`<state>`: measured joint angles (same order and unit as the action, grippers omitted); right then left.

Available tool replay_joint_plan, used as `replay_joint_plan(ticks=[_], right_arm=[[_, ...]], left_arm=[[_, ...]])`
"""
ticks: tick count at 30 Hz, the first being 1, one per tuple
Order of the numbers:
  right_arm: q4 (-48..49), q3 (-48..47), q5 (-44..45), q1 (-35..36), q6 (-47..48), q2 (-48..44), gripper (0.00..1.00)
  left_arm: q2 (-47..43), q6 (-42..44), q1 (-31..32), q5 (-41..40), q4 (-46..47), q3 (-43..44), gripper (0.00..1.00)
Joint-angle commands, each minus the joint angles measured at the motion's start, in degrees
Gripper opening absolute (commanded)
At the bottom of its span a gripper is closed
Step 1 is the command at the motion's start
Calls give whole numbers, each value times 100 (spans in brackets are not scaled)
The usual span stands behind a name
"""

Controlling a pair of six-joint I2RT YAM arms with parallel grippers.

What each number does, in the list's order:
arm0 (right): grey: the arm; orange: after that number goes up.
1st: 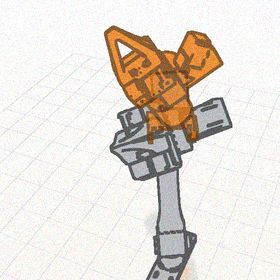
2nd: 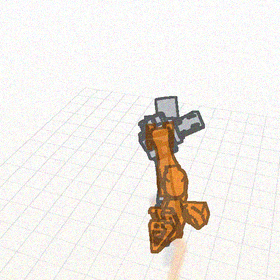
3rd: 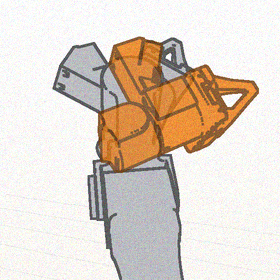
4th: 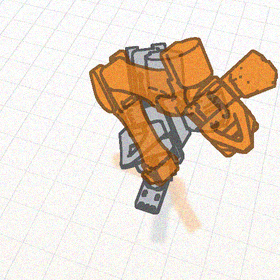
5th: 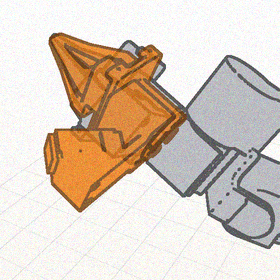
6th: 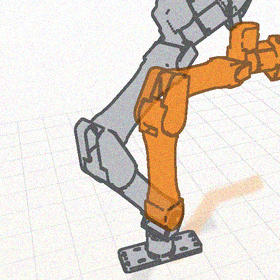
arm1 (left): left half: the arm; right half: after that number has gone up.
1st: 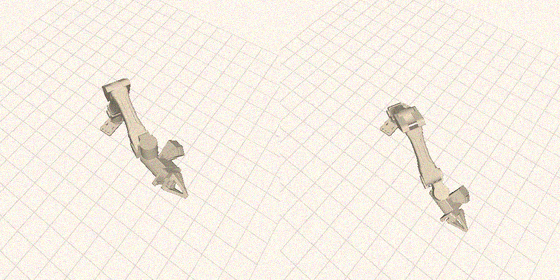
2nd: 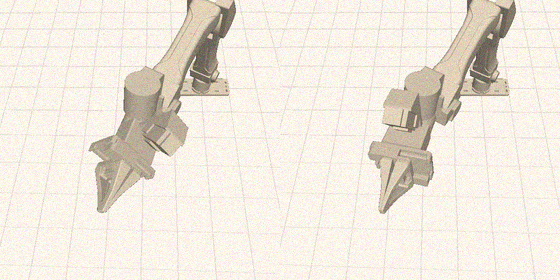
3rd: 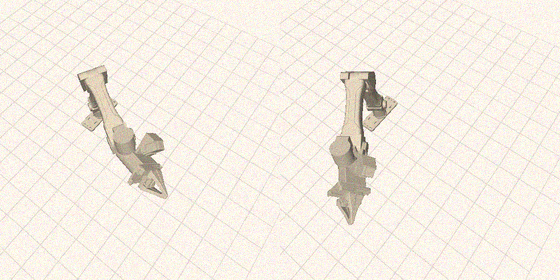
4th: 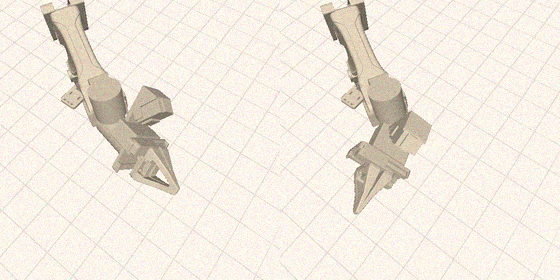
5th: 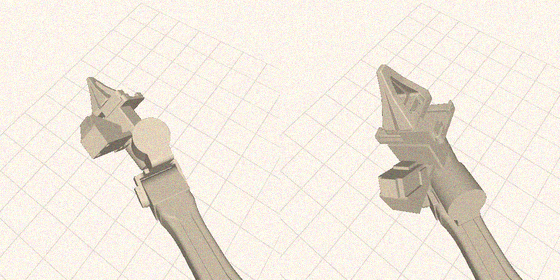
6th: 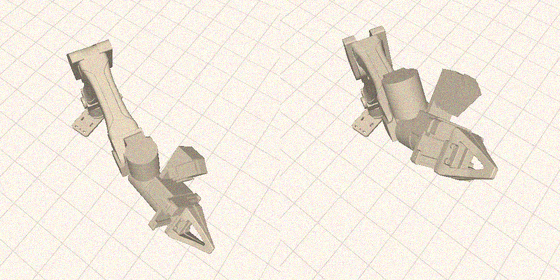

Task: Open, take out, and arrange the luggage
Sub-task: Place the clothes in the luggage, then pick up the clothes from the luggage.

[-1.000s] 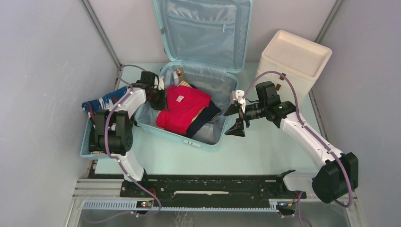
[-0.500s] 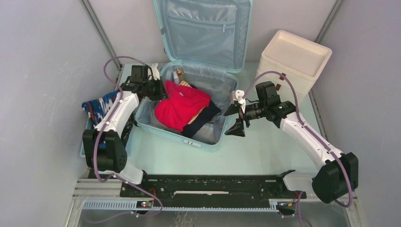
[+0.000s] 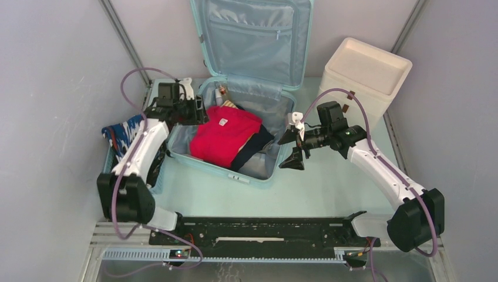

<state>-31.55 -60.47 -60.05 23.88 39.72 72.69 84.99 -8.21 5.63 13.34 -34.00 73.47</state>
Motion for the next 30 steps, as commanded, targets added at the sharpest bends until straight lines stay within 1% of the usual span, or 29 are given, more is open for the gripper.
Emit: replay_joint_plan(ticks=[1, 2, 4, 6, 7, 8, 9, 10, 12, 14, 16, 17, 18, 20, 24, 26, 30], right_arm=[[163, -5, -25, 24, -99, 74, 100], [178, -8, -32, 21, -131, 79, 100], [212, -9, -33, 7, -182, 86, 100], [240, -9, -47, -17, -218, 88, 100], [245, -8, -51, -42, -226, 96, 100], [253, -9, -51, -72, -240, 109, 100], [257, -20, -58, -116, -272, 125, 100], [218, -54, -72, -173, -306, 168, 100], [106, -180, -122, -324, -381, 285, 100], [38, -280, -136, -488, -458, 395, 100], [22, -310, -138, -664, -526, 444, 100], [26, -316, -157, -757, -559, 463, 100], [30, -320, -180, -842, -582, 482, 100], [41, -324, -211, -1008, -628, 512, 100], [48, -324, -310, -1236, -699, 591, 100], [38, -321, -339, -1268, -711, 627, 100], [5, -347, -349, -1271, -692, 665, 100]], left_arm=[[-1376, 388, 42, 267, 830, -521, 70], [-1618, 410, 74, 388, 1026, -665, 78], [-2108, 175, 105, 787, 1675, -1056, 98], [-2333, -383, 119, 1268, 2504, -1599, 100], [-2337, -826, 131, 1475, 2834, -1807, 100], [-2281, -956, 206, 1509, 2878, -1879, 100], [-2184, -913, 386, 1231, 2716, -1840, 100], [-2080, -724, 654, 729, 2416, -1724, 99], [-1797, -345, 1533, -520, 1968, -1399, 98], [-1379, -194, 2124, -1781, 1604, -1046, 92], [-961, -303, 2535, -2417, 1525, -863, 88], [-742, -393, 2715, -2747, 1602, -814, 85], [-515, -461, 2874, -2883, 1648, -734, 84], [54, -581, 3173, -3421, 1554, -409, 84], [1288, -678, 3450, -4076, 998, 621, 85], [1762, -706, 3469, -4200, 761, 1108, 85], [2450, -728, 3475, -4125, 499, 1791, 81]])
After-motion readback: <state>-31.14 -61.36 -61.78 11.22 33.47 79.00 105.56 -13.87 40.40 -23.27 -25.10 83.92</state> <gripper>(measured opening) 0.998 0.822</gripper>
